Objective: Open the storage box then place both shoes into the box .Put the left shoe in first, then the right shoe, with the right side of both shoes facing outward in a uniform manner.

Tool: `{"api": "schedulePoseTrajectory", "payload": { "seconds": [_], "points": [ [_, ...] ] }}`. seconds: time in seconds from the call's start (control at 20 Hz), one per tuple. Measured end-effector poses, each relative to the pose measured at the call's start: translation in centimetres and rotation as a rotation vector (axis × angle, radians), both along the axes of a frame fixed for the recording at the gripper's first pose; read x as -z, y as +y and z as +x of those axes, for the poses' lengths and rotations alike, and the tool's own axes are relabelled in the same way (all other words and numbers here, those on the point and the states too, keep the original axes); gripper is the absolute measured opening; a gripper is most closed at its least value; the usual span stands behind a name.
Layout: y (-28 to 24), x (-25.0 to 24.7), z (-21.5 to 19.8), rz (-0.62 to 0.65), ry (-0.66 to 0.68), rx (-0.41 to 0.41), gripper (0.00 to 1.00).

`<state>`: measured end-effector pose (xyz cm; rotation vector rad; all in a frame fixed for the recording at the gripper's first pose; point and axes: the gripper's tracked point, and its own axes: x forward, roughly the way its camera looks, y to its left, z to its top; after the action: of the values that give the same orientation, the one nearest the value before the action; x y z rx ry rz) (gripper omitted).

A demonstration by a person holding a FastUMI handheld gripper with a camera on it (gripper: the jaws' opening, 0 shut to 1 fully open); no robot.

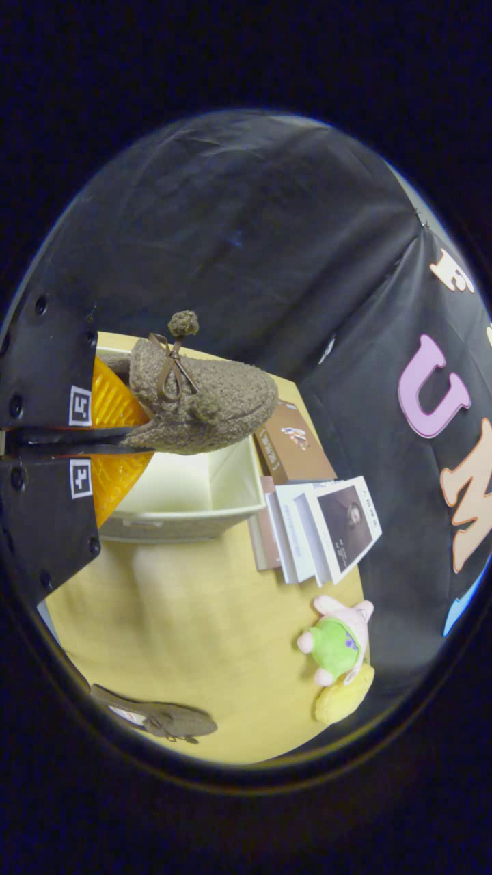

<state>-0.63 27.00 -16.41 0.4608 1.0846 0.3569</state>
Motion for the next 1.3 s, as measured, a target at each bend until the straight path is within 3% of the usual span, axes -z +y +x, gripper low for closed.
{"api": "schedulePoseTrajectory", "payload": {
  "seconds": [0.5,0.75,1.2,1.3],
  "points": [
    [5.7,8.2,-1.6,-0.129,0.117,-0.042,0.08],
    [6.8,9.0,-1.8,-0.139,0.114,-0.075,0.1],
    [6.6,4.1,-1.6,-0.051,-0.073,-0.194,0.99],
    [5.6,2.4,-1.5,-0.028,-0.139,-0.211,0.99]
  ]
}}
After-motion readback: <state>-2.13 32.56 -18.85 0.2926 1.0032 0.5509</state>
